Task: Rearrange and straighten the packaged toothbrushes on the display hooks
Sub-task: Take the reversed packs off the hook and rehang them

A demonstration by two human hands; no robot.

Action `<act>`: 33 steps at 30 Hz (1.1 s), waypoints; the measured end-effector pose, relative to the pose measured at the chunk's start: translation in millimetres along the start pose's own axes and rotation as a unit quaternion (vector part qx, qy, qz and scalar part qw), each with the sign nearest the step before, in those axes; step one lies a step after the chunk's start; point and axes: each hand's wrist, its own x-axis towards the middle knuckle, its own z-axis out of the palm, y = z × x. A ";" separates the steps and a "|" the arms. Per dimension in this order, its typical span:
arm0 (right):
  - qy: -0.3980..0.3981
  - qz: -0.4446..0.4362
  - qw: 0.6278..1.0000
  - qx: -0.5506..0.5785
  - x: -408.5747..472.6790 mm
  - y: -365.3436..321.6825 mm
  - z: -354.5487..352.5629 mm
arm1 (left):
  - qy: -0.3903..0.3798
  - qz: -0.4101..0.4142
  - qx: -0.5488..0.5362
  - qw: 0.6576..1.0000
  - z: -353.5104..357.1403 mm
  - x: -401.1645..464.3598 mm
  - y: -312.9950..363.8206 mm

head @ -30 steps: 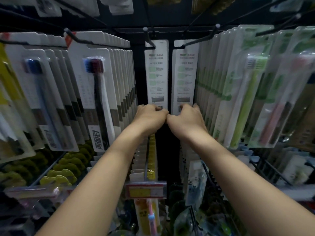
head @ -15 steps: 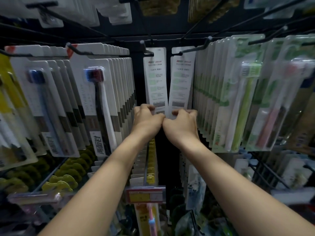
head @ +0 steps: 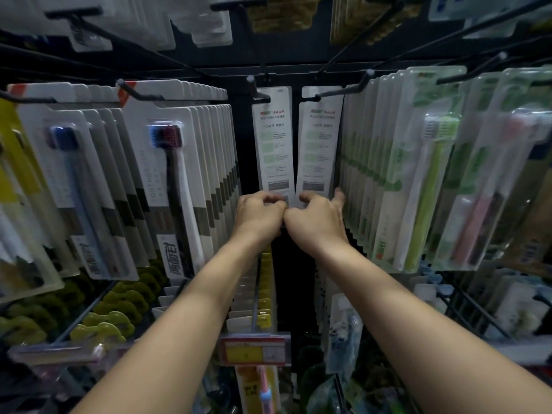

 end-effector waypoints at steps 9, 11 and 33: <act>-0.016 -0.003 0.999 0.030 1.8 4.3 3.9 | -0.004 -0.001 0.028 1.000 1.0 -1.2 1.2; -0.009 -0.002 0.999 0.047 1.1 5.5 4.7 | -0.001 -0.002 0.038 0.999 2.1 -2.6 2.7; 0.022 0.033 0.971 0.234 -13.7 6.1 0.8 | 0.093 0.062 0.053 0.992 -15.7 -48.8 16.8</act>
